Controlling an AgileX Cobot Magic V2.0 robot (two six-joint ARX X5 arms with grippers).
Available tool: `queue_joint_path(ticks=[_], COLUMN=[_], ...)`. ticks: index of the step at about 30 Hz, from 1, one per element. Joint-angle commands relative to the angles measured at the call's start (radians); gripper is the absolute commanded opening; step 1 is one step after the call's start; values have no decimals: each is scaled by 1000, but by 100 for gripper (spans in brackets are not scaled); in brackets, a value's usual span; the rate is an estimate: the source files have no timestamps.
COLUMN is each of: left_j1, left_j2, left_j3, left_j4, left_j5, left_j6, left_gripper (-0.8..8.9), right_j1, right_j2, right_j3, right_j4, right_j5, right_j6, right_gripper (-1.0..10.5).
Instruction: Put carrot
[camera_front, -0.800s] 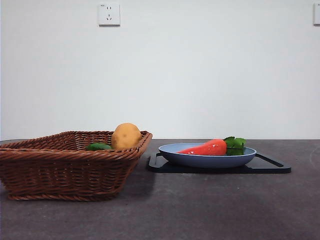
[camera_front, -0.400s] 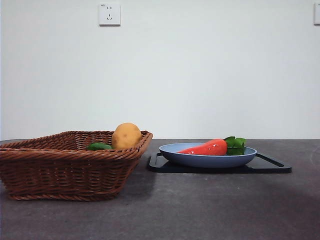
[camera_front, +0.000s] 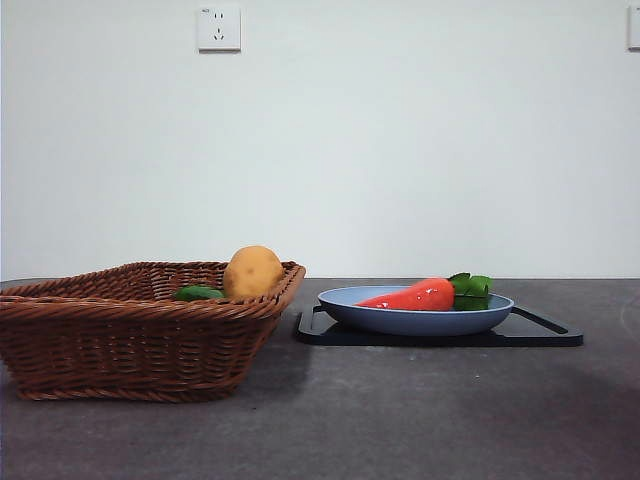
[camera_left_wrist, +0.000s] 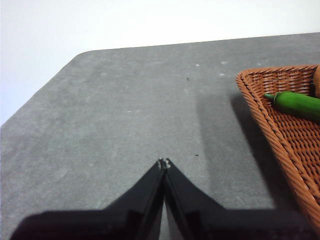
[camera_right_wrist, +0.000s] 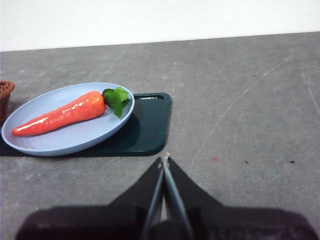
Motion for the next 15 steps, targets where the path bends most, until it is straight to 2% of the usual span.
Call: queue_joint_path(ticks=[1, 15], left_j1=[2, 2], left_j2=[-2, -3], left_j3=[-6, -6], left_j4=[12, 12], left_j5=[0, 0], left_j6=[-10, -10], left_gripper=[8, 8], right_j1=[0, 0], right_j2=[-9, -6], right_j3=[-6, -6], right_j4=[-2, 7], right_j5=[3, 6], right_j6=[15, 15], right_gripper=[4, 4])
